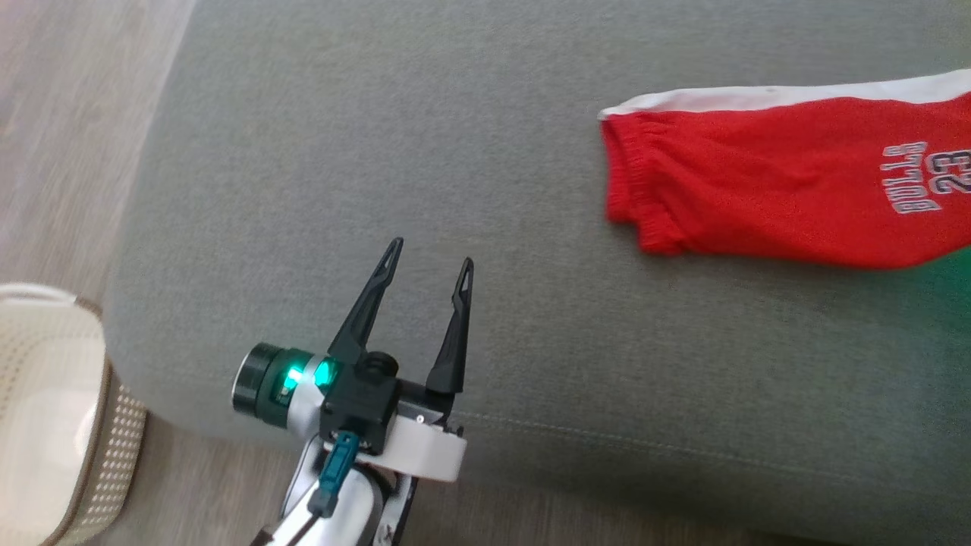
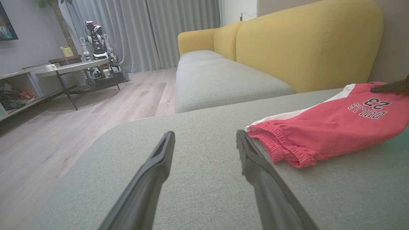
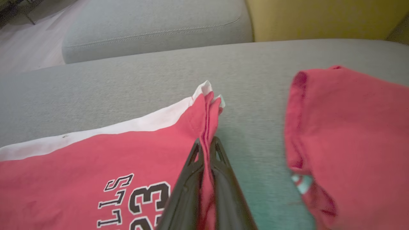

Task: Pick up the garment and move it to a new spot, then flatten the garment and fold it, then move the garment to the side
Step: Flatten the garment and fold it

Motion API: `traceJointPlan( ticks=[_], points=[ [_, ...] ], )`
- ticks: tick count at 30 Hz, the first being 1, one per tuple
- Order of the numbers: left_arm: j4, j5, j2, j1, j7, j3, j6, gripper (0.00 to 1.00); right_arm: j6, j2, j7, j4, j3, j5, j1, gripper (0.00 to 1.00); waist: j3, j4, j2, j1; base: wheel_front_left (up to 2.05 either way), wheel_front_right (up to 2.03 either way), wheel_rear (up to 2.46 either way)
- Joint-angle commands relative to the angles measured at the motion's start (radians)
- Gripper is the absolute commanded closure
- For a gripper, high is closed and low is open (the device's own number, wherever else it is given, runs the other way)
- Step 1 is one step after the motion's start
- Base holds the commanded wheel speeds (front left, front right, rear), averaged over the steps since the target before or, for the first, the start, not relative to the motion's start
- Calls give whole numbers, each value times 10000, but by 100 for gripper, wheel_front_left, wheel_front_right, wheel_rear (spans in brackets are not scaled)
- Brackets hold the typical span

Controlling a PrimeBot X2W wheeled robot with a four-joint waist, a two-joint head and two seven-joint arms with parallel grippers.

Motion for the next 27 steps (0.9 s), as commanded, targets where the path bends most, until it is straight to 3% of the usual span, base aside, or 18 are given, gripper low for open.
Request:
traceJointPlan(
  ticks=[1,6,16,27],
  points=[
    [-252,96,146,-80,-49,317,-39,0,-4,-409,-137,-319,125,15,34,100,-177,-211,0,1,0,0,0],
    [-177,90,128,-104,-49,285,-92,0,-4,-690,-200,-460,261,-201,-153,100,-278,-355,0,1,0,0,0],
    [113,43,157,39,-49,243,-163,0,-4,-41,193,-1938,938,110,-236,100,-520,-627,0,1,0,0,0],
    [306,25,158,-16,-49,224,-252,0,-4,1406,897,-3796,1687,619,179,100,-786,-862,0,1,0,0,0]
  ],
)
